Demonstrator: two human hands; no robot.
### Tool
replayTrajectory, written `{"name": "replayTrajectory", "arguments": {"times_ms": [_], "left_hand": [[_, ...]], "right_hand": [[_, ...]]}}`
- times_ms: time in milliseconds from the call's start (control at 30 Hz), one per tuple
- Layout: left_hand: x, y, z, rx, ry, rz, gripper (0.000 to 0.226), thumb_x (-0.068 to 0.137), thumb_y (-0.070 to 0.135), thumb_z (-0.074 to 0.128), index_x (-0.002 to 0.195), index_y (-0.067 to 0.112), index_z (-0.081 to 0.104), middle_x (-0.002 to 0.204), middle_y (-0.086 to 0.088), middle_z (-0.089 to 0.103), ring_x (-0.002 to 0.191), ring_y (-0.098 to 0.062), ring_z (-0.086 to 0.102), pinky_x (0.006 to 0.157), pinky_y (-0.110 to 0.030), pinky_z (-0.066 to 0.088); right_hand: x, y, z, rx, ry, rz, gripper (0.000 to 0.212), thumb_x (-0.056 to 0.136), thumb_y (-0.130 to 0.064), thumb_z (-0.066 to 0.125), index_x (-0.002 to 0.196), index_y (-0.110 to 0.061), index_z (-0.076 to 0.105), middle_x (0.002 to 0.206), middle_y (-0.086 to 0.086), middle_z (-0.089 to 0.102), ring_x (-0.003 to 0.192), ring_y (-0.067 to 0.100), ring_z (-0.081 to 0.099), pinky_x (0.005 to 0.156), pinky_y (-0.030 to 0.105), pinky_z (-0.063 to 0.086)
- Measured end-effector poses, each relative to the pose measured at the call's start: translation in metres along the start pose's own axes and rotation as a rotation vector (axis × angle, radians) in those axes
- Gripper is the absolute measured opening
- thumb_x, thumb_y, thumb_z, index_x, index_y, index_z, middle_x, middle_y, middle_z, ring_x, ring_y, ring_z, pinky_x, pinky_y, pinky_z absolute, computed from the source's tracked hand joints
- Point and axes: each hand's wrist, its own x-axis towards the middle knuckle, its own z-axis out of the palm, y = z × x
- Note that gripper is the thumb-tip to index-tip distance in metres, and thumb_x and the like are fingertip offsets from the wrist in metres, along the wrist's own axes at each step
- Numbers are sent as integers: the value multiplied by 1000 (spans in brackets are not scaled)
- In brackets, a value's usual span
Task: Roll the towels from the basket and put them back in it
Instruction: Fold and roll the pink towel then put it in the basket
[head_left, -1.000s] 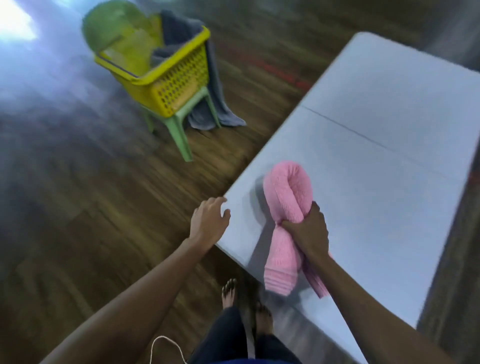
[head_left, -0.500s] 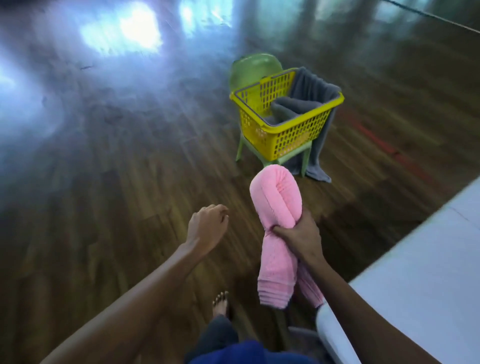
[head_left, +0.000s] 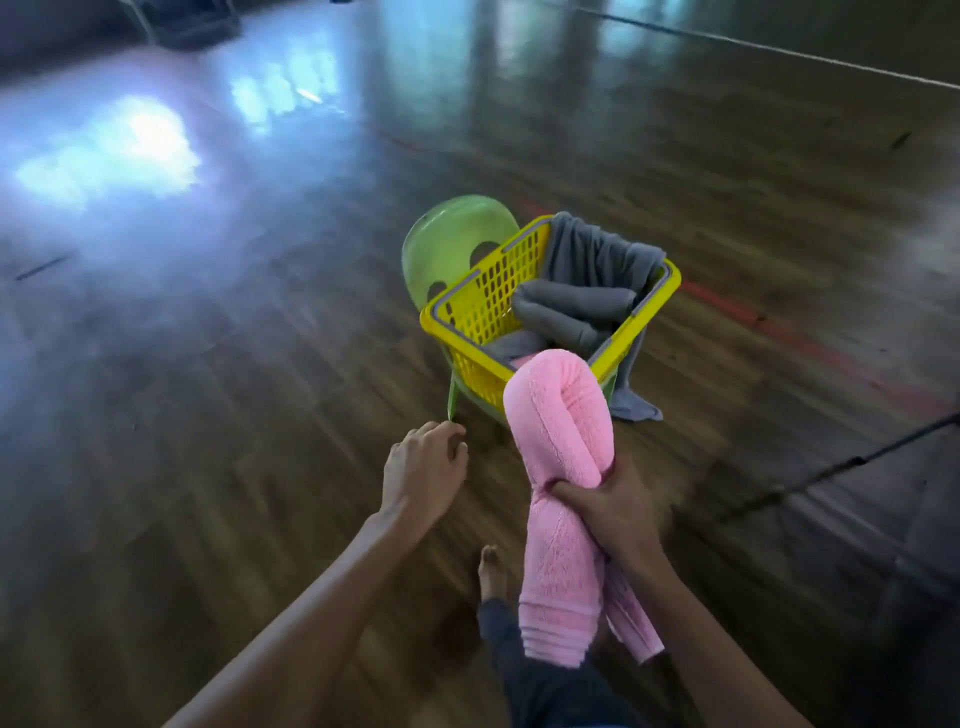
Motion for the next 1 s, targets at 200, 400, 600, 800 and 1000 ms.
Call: {"name": "replayTrajectory", "arguments": {"times_ms": [200, 400, 600, 800, 1000], "left_hand": [[165, -11, -2, 29, -104, 60, 28, 92, 26, 55, 118, 26, 66, 116, 1, 65, 112, -24, 58, 92, -39, 47], [307, -25, 11, 68, -171, 127, 33, 91, 21, 55, 124, 23, 62, 126, -1, 59, 120, -27, 52, 96, -43, 44], [432, -53, 66, 80, -243, 183, 39, 90, 16, 54, 130, 16, 53, 133, -6, 52, 121, -32, 46, 95, -47, 39], [501, -80, 128, 58, -337, 380, 49, 95, 14, 51, 143, 13, 43, 152, -10, 36, 138, -33, 33, 100, -52, 40], [506, -109, 173, -26, -420, 539, 63, 97, 10, 44, 154, 7, 17, 163, -8, 7, 150, -23, 11, 114, -46, 33]], "right_hand": [[145, -51, 25, -39, 132, 23, 76, 57, -43, 86, 124, -30, 52, 111, -9, 63, 96, 13, 62, 74, 29, 51], [284, -95, 55, -354, 185, -48, 94, 52, -50, 85, 133, -25, 43, 125, 3, 57, 112, 26, 55, 89, 41, 48], [409, -86, 100, -869, 10, -74, 102, 61, -56, 78, 145, -18, 33, 138, 8, 48, 124, 31, 47, 101, 43, 33], [448, -14, 148, -1007, -256, -12, 99, 59, -43, 81, 145, -20, 37, 136, 6, 50, 119, 31, 51, 97, 41, 37], [450, 72, 179, -1044, -359, -29, 107, 41, -44, 86, 134, -14, 43, 117, 11, 60, 93, 34, 60, 83, 44, 49]]}}
